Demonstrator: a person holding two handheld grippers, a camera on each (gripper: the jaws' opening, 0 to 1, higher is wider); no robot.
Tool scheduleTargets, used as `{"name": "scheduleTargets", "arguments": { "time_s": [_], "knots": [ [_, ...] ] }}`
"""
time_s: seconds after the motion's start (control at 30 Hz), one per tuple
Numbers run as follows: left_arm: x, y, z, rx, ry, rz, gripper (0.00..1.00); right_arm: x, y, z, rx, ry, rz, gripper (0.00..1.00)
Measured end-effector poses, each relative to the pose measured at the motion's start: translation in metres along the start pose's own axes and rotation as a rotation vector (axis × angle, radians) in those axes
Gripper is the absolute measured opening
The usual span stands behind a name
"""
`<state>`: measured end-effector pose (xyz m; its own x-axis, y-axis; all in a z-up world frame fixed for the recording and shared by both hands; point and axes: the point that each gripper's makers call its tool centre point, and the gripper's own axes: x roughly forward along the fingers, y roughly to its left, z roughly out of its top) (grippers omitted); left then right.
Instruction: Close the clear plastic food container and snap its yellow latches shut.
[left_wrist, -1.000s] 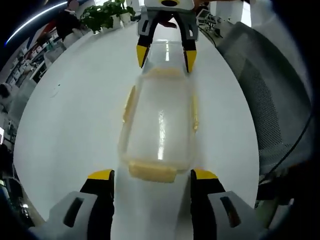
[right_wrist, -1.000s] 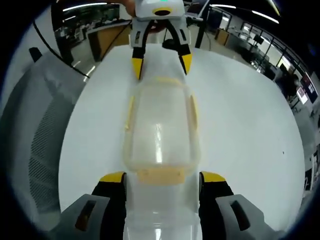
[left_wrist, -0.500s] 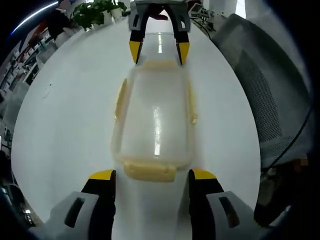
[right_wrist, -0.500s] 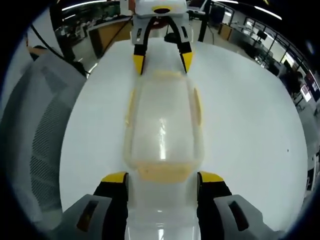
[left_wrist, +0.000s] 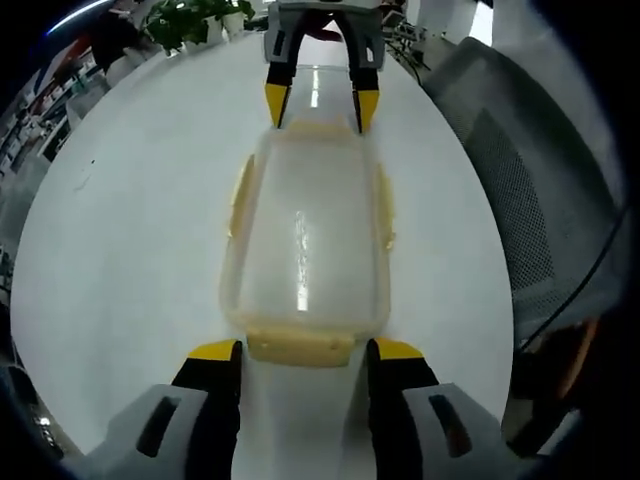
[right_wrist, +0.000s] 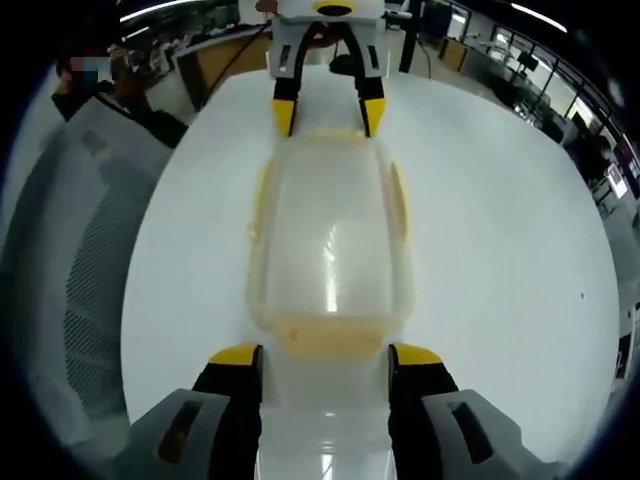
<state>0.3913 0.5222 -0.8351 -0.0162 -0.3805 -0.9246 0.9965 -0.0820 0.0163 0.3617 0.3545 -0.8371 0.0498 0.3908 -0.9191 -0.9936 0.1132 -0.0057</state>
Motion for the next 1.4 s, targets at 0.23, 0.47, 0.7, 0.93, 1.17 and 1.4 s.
{"name": "scheduleTargets", "arguments": {
  "time_s": [0.23,0.47,0.7,0.93,1.17,1.4],
  "knots": [
    [-0.0008,0.0013,0.0010,-0.008,0.003,0.002,0.48,0.0009,-0.0021,-0.0025,0.018,0.048,-0.005,0.46],
    [-0.0003,0.0056,0.0027,-0.007,-0.005,0.002,0.44,0.0039,-0.0043,0.0037,0.047,0.051,-0.013,0.43],
    [0.0008,0.0065,0.0034,0.007,0.000,-0.004,0.43,0.0034,-0.0045,0.0033,0.057,0.058,-0.018,0.41],
    [0.0004,0.0062,0.0049,0.025,0.005,-0.010,0.39,0.0033,-0.0028,0.0037,0.050,0.061,-0.016,0.40],
    [0.0011,0.0067,0.0047,0.030,0.030,-0.014,0.39,0.0030,-0.0021,0.0039,0.043,0.064,-0.013,0.39],
    [0.0025,0.0052,0.0072,0.091,0.057,-0.029,0.39,0.0035,-0.0026,0.0036,0.036,0.070,-0.011,0.39]
  ]
}}
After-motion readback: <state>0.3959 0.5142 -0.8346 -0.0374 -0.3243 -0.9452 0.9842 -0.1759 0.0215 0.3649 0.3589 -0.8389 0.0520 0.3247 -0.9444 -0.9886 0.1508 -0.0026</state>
